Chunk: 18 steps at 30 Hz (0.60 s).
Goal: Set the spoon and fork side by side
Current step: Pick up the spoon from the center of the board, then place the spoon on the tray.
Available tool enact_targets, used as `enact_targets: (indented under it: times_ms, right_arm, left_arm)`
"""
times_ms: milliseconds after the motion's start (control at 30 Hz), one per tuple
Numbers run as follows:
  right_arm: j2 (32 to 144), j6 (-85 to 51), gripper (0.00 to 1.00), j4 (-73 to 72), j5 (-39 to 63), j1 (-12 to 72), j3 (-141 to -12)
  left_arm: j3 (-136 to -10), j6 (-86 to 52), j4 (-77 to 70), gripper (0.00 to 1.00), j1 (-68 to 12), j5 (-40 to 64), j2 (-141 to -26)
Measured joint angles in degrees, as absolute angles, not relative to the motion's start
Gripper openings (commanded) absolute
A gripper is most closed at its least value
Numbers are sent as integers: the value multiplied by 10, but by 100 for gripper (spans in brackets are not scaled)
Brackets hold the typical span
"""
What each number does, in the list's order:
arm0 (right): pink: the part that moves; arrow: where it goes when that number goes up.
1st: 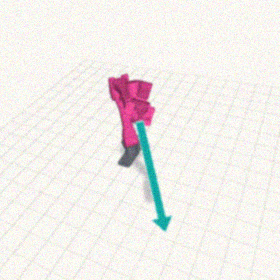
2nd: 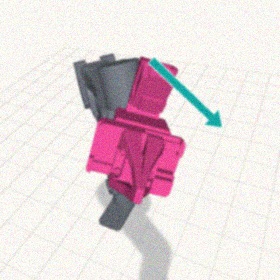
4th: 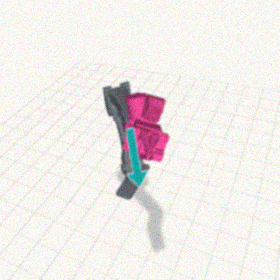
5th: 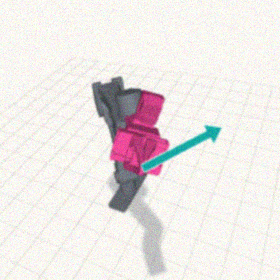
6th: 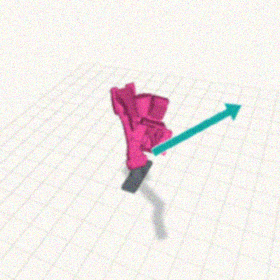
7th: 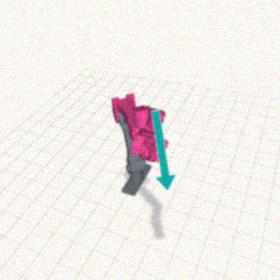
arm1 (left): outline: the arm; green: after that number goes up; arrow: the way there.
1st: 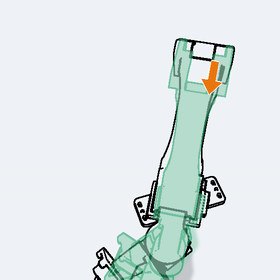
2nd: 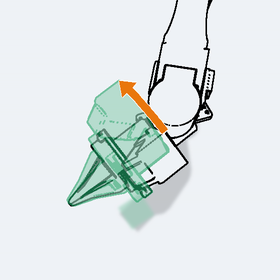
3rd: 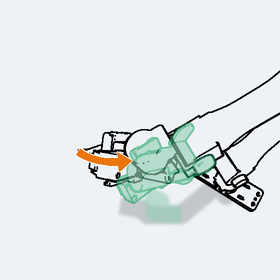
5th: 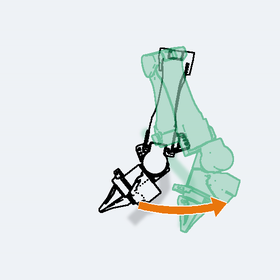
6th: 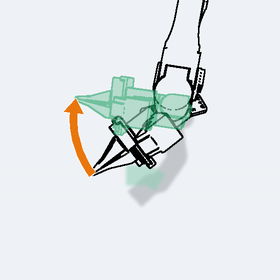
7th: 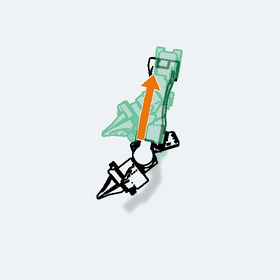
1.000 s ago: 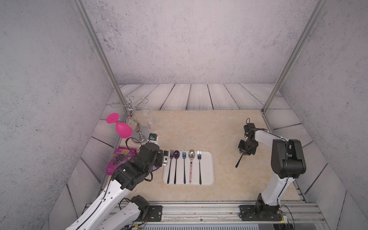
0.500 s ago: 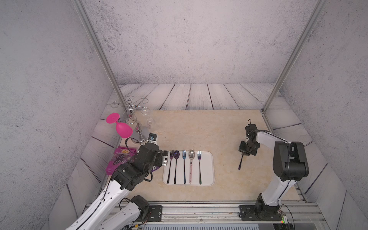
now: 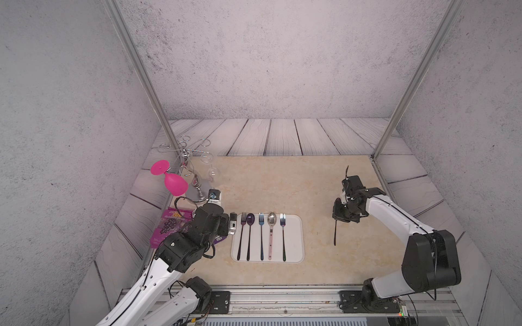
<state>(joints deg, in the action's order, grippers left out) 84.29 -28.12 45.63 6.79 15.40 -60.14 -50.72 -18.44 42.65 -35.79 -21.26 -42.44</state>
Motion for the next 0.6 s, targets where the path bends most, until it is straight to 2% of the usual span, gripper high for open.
enact_targets:
  times_ms: [300,600]
  right_arm:
    - [912,-370,0,424,70,347,-653]
    - [978,-436,0,383,72,416,-659]
  left_arm:
    - [-507,-185,427,100,-358,-214,-422]
    - [-507,-185,427,100,-358,-214,-419]
